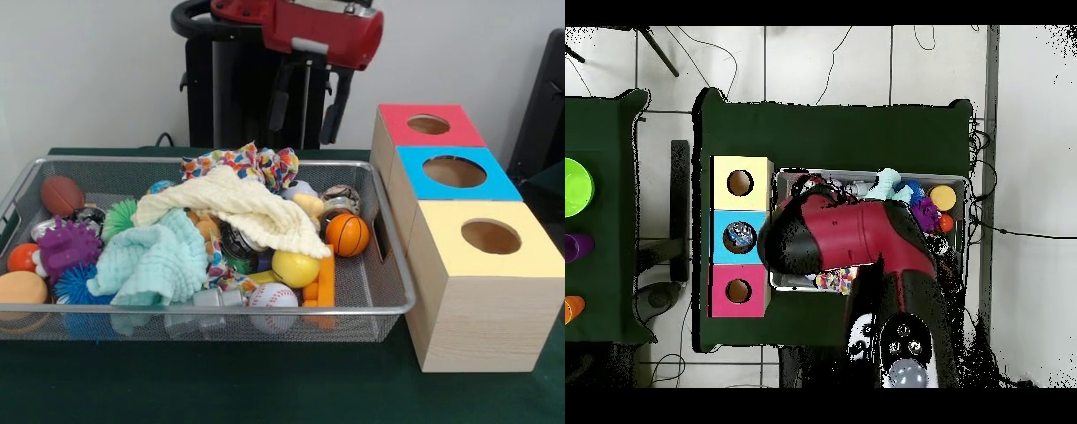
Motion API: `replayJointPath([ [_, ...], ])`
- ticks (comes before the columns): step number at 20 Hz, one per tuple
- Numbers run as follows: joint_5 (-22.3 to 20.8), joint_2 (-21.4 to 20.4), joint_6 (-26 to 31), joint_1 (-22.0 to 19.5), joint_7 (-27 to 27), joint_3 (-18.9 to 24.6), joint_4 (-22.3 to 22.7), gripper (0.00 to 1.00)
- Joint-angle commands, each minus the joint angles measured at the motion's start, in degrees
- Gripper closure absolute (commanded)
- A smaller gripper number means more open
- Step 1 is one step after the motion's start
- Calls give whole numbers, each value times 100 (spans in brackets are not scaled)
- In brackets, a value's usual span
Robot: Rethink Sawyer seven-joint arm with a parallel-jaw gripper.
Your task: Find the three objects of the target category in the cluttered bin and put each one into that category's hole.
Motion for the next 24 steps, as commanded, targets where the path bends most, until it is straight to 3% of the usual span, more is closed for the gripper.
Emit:
replayJointPath([
  [1,-497,121,-100,-605,-1662,764,877,0],
  [10,-626,256,150,-1547,-2280,1441,893,0],
  [16,-794,141,294,-1567,-2181,1595,980,0],
  [24,-664,52,645,-1799,-2197,1735,1035,0],
])
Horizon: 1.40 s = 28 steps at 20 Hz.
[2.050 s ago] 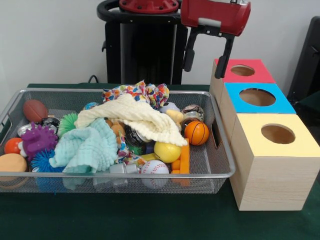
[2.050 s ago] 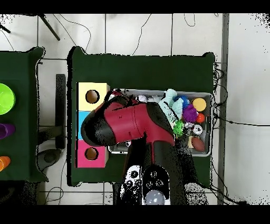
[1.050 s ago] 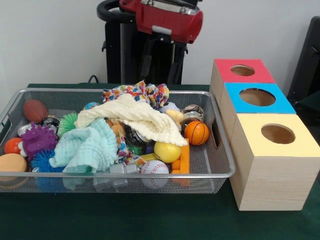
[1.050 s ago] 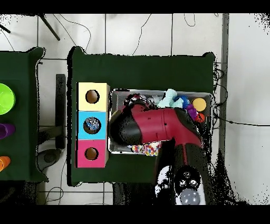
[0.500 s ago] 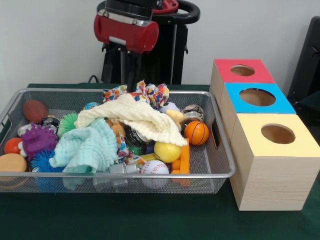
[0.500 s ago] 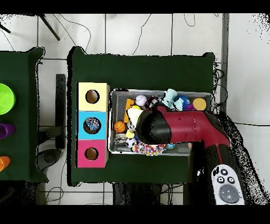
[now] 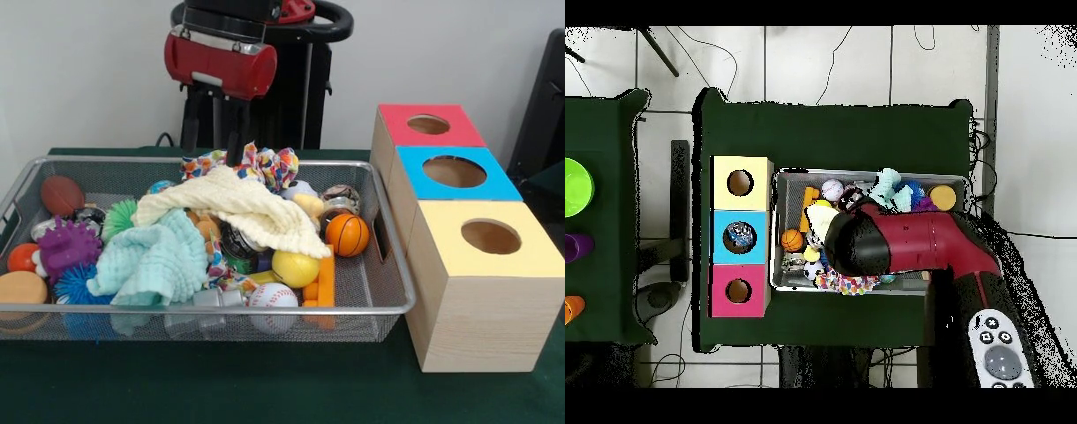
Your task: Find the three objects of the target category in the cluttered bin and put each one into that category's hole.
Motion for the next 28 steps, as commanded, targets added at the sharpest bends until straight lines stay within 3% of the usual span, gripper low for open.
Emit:
replayJointPath([
  [1,-245,-44,678,-262,-1830,686,543,0],
  [6,-247,43,603,-500,-1790,820,529,0],
  [20,-831,566,-170,-777,-1443,845,646,0],
  [28,-1098,680,-42,-843,-1459,868,659,0],
])
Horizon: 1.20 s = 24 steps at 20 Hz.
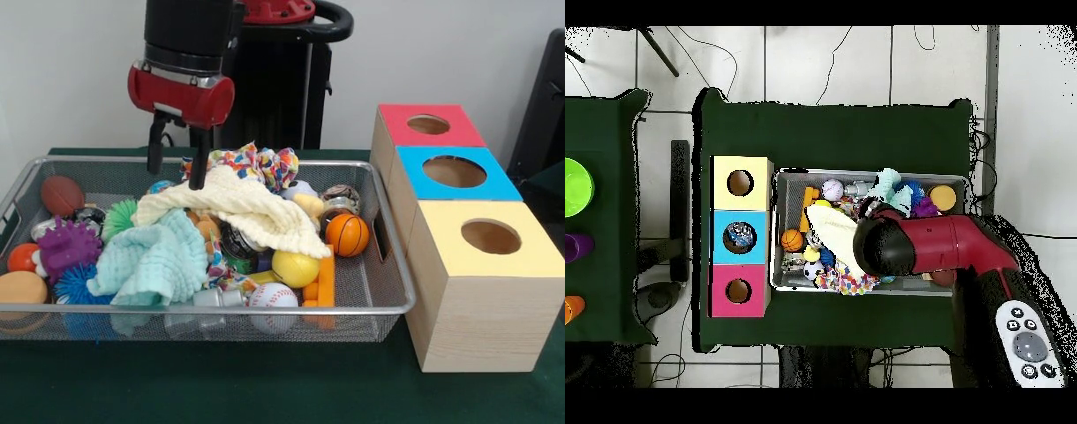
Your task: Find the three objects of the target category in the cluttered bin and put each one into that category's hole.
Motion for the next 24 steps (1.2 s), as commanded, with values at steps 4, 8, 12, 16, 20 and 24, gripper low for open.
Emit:
replayJointPath([
  [4,-524,296,207,-210,-1605,543,636,0],
  [8,-550,250,599,-102,-1649,419,622,0],
  [12,-427,294,926,-169,-1874,517,661,0],
  [16,-258,187,1149,-268,-1974,641,781,0],
  [20,-230,134,1268,-364,-1929,723,777,0],
  [24,-16,53,1689,-512,-2078,922,756,0],
])
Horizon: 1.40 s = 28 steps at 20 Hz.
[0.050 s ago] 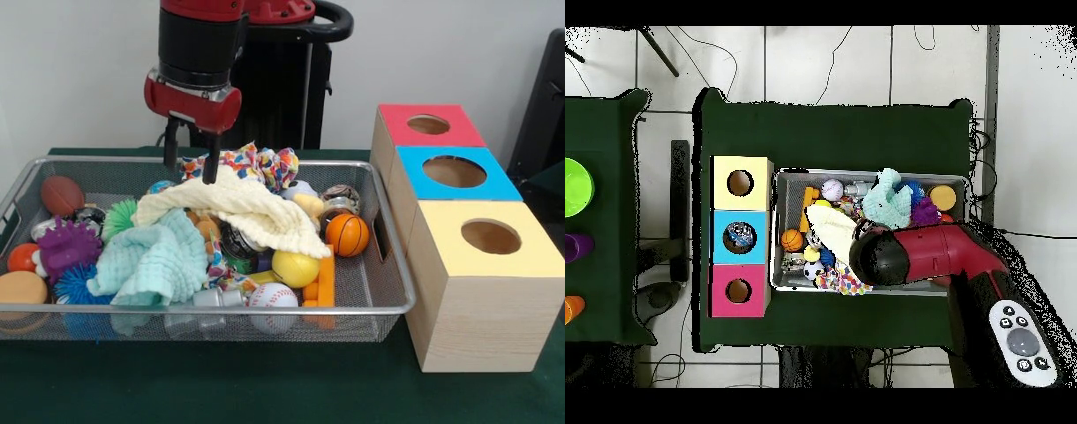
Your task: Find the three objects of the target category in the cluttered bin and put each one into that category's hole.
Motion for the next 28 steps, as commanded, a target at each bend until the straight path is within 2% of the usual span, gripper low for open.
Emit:
replayJointPath([
  [1,258,-82,1135,-317,-2131,704,387,0],
  [7,419,99,1626,-533,-2345,1022,325,0],
  [12,354,339,1834,-533,-2250,1037,218,0],
  [23,191,924,1616,-451,-1943,980,247,0],
  [28,97,1059,1592,-411,-1883,914,174,0],
])
